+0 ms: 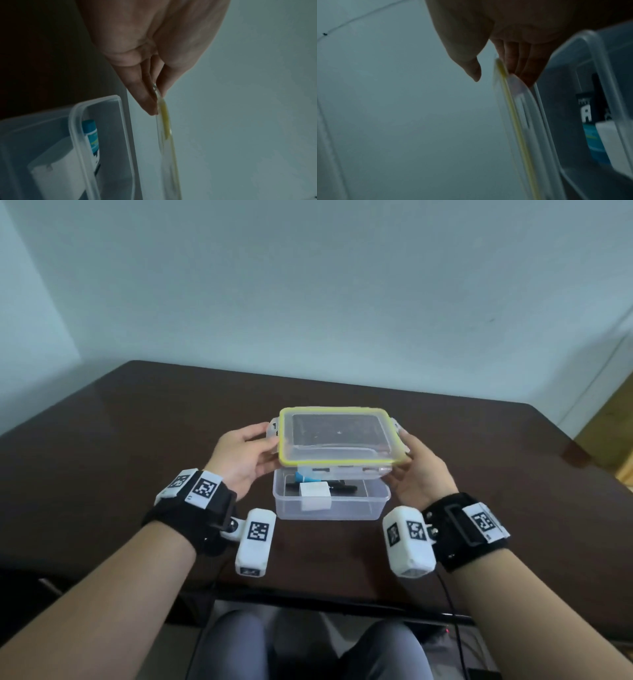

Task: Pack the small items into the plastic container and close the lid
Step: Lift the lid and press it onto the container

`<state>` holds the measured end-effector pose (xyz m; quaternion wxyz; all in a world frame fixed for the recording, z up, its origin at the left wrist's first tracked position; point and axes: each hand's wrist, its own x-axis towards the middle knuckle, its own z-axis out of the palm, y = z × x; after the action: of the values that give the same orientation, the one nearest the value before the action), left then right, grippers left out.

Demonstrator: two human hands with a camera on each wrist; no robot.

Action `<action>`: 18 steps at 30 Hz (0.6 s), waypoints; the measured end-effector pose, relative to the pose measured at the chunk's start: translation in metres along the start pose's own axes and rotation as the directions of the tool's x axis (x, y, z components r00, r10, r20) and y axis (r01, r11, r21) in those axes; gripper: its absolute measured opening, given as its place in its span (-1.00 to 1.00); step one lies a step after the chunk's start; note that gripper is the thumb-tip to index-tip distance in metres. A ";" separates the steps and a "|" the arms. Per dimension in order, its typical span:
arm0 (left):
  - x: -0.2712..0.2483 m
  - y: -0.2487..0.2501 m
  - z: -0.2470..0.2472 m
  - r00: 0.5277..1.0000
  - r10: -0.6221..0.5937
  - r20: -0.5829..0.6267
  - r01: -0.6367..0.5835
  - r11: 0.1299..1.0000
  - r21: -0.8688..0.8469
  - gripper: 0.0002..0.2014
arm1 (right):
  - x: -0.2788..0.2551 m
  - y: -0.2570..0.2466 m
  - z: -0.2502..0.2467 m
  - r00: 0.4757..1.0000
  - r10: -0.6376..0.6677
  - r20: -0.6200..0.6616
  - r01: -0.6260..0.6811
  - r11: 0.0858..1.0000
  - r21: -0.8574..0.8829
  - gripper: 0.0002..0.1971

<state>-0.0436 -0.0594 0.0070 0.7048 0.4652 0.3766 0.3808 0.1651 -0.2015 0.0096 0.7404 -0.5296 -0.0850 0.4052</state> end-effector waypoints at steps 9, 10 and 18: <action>0.003 -0.013 -0.011 1.000 -0.011 0.001 0.011 0.978 0.207 -0.76 | 0.031 0.012 -0.035 0.992 -0.117 -0.057 0.093 0.945 -0.312 -0.86; 0.004 -0.016 -0.013 1.000 -0.010 -0.007 0.011 0.973 0.231 -0.74 | 0.033 0.016 -0.038 0.993 -0.105 -0.059 0.081 0.945 -0.315 -0.78; 0.013 -0.038 -0.021 0.997 -0.061 -0.040 0.069 0.955 0.289 -0.62 | 0.047 0.034 -0.048 0.991 -0.125 -0.039 0.102 0.924 -0.369 -0.79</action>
<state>-0.0494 -0.0509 -0.0369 0.6351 0.5452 0.4542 0.3050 0.2049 -0.1993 -0.0542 0.6531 -0.6647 -0.1667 0.3222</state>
